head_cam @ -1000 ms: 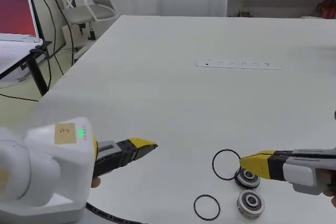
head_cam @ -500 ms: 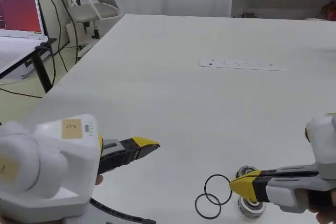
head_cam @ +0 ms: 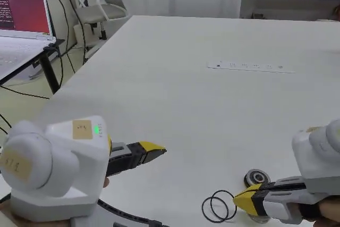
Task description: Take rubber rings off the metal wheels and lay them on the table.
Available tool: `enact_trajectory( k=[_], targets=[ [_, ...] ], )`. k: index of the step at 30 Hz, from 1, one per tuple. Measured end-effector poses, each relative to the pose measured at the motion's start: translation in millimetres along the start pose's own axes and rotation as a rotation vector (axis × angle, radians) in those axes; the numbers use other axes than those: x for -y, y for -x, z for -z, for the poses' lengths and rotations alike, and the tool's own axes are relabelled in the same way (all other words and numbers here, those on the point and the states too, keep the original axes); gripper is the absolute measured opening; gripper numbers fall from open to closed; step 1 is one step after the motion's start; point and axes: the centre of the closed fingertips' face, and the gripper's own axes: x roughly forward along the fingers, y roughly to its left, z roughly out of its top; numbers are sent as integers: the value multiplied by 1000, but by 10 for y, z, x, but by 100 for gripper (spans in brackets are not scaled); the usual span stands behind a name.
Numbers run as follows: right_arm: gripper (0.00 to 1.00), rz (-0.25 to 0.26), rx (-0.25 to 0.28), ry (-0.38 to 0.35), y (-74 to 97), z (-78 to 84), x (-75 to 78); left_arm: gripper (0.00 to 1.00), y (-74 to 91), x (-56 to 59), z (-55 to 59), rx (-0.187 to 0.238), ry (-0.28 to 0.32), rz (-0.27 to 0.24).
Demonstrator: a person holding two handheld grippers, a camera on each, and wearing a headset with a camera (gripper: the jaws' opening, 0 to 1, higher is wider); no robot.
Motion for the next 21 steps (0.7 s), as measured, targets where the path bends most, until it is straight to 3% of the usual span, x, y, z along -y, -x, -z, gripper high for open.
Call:
enact_trajectory(
  k=[21],
  targets=[
    [1, 10, -4, 23, -23, -1, 58, 85, -5, -5, 49, -23, 16, 2]
  ],
)
